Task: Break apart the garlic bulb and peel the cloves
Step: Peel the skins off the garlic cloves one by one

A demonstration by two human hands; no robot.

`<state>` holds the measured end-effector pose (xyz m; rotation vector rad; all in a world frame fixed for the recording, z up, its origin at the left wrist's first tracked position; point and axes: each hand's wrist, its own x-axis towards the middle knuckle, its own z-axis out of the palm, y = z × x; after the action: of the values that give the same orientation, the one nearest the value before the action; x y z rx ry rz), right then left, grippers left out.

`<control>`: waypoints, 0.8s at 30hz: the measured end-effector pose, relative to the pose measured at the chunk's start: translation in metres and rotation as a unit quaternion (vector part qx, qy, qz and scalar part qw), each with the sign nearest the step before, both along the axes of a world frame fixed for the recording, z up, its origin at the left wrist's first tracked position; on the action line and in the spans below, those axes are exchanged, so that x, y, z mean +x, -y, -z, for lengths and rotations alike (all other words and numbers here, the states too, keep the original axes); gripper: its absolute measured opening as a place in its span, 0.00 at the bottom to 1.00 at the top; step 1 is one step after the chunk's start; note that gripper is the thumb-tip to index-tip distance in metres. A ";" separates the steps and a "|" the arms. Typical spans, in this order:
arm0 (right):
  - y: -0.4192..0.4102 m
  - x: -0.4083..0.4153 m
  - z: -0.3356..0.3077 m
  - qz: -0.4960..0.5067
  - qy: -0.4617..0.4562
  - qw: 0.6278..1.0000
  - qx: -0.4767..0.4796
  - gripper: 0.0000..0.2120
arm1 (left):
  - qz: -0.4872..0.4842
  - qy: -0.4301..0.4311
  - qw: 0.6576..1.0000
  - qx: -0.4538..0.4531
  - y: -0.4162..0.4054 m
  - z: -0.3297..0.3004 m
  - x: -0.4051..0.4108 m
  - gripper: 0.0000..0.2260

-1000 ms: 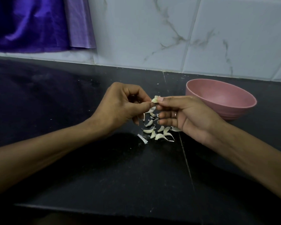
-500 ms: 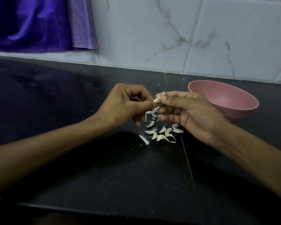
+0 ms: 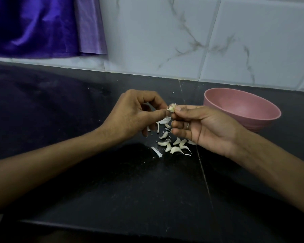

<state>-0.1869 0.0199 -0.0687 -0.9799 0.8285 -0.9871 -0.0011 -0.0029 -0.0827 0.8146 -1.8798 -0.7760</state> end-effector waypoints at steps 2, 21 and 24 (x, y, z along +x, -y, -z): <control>0.000 -0.001 0.001 -0.001 -0.006 1.000 -0.014 0.10 | -0.003 0.000 1.000 0.001 0.000 0.001 0.000 0.04; -0.001 0.000 0.006 0.104 -0.160 0.949 -0.250 0.07 | 0.003 -0.017 1.000 0.018 -0.002 0.003 -0.002 0.05; -0.001 -0.001 0.007 0.102 -0.158 0.948 -0.258 0.06 | 0.008 -0.018 1.000 0.017 -0.003 0.003 -0.002 0.05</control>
<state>-0.1879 0.0205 -0.0757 -1.5543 0.9737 -1.2808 -0.0028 -0.0001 -0.0855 0.8021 -1.8483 -0.8297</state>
